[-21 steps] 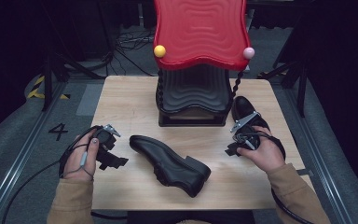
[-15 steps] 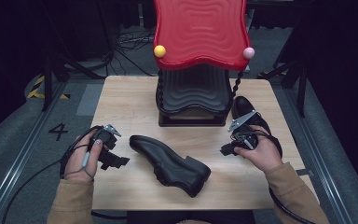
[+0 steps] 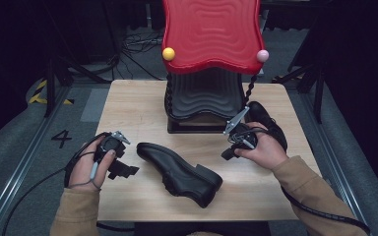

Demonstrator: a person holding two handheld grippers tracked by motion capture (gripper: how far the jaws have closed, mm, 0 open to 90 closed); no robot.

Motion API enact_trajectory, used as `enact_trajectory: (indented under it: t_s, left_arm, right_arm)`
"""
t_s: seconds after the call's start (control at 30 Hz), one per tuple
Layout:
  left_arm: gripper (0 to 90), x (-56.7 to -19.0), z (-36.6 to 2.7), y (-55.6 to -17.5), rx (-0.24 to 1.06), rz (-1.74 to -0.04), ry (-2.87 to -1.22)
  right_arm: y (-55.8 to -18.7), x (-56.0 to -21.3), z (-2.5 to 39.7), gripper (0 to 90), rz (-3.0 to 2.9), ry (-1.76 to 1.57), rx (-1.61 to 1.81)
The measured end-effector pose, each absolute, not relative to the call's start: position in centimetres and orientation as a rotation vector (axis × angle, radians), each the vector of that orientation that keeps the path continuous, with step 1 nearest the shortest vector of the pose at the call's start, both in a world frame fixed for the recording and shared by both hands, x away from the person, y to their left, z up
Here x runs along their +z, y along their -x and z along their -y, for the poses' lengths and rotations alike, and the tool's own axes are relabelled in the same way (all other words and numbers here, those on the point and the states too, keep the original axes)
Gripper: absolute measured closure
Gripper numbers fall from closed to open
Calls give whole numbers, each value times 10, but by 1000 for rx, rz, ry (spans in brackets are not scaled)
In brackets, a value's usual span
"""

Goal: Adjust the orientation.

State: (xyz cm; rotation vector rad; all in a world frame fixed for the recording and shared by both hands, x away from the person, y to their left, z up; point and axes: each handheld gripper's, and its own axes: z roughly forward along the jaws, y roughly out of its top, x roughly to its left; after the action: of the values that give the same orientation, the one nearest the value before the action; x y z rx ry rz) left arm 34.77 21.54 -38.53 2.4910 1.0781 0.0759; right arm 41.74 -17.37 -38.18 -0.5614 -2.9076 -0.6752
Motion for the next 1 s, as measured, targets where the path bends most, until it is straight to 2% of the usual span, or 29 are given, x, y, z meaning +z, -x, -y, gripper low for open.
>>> enact_trajectory:
  t_s: [0.53,0.77,1.0]
  left_arm:
    - [194,-383,-209,-343,45,-1010,-2530]
    - [192,-379,-211,-340,51,-1012,-2517]
    - [193,-378,-213,-340,62,-1018,-2518]
  right_arm:
    - [-383,-377,126,887,2852,390,-701]
    - [-380,-391,128,888,2846,421,-687]
    - [-375,-397,143,890,2808,510,-811]
